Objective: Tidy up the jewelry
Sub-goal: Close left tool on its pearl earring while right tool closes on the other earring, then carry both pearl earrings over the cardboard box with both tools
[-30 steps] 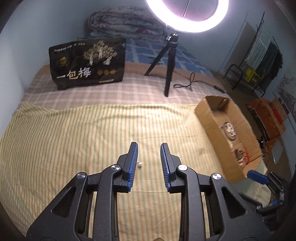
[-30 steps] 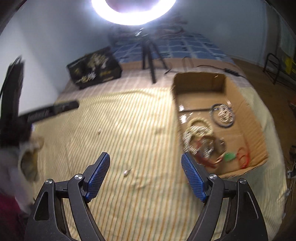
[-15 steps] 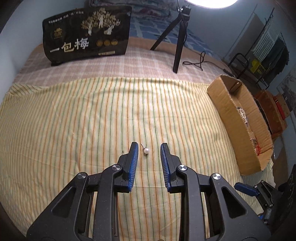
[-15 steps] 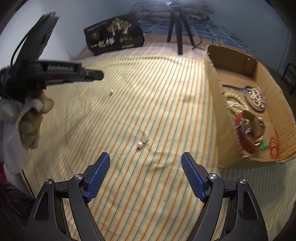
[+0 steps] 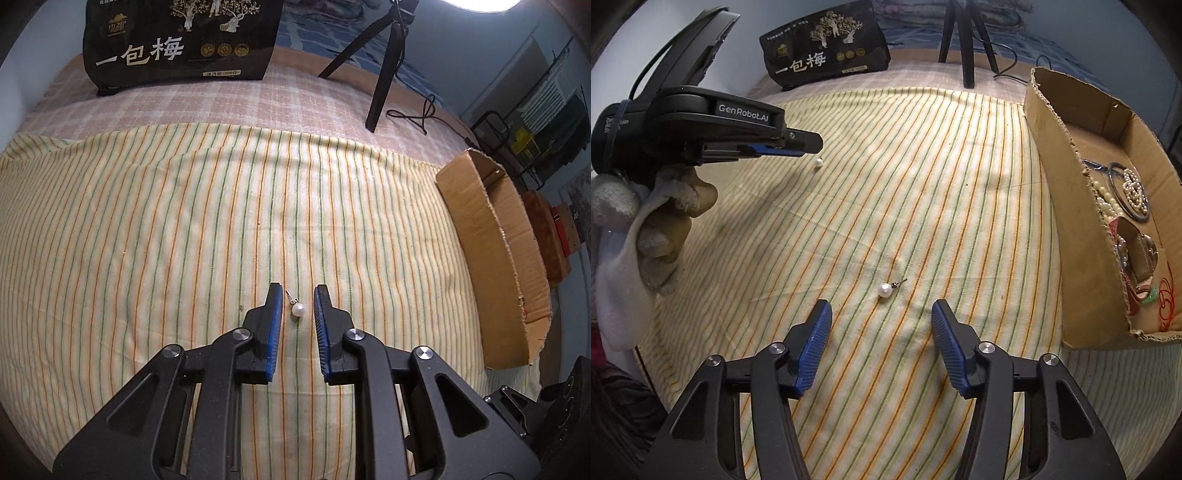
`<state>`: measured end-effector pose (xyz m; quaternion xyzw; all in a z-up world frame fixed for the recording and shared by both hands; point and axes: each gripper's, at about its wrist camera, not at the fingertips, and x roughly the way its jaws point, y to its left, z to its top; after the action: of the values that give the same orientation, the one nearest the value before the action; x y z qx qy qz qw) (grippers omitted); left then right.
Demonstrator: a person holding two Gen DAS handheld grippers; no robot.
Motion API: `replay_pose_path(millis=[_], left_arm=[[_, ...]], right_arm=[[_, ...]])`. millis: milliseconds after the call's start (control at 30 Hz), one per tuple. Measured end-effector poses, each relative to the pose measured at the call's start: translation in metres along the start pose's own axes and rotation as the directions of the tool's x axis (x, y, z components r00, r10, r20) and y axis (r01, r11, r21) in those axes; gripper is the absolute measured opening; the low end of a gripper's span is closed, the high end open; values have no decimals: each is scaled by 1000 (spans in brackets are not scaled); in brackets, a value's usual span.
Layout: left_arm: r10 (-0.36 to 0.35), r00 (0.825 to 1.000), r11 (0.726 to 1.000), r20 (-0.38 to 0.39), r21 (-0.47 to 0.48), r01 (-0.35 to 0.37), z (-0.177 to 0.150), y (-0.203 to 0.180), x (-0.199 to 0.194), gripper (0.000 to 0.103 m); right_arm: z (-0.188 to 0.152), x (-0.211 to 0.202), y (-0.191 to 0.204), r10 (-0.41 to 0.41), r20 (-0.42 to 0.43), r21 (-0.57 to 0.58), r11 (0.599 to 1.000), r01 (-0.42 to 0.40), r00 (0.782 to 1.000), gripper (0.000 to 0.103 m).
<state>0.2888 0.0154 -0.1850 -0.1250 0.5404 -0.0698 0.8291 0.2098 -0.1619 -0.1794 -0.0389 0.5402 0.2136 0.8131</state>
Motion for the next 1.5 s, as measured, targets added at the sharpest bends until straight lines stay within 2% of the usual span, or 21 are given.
replay_pose_path(millis=[133,267,500,733,867,933,1500], left_arm=[[11,1000,1000,-8,1,-11,0,-1,6,16],[16,1000,1000,-14,11,-16,-1,-2,10,16],[31,999,1000,-17,5,-31,0,0,13,9],[41,999,999,-15,8,-41,-1,1,14,7],[42,999,999,-13,5,-42,0,2,13,6],[44,999,999,-11,3,-44,0,3,13,6],[39,998,999,43,-24,-38,3,12,-14,6]], right_arm=[[3,2,-2,3,2,8,1000,-3,1000,48],[5,5,-2,3,2,6,1000,-3,1000,47],[8,9,0,-8,0,-3,1000,8,1000,45],[12,13,2,-36,1,-27,999,36,999,30],[13,15,5,-43,0,-46,998,43,999,11],[12,15,5,-42,2,-44,998,42,999,8],[14,-3,5,-3,35,-26,1000,3,999,8]])
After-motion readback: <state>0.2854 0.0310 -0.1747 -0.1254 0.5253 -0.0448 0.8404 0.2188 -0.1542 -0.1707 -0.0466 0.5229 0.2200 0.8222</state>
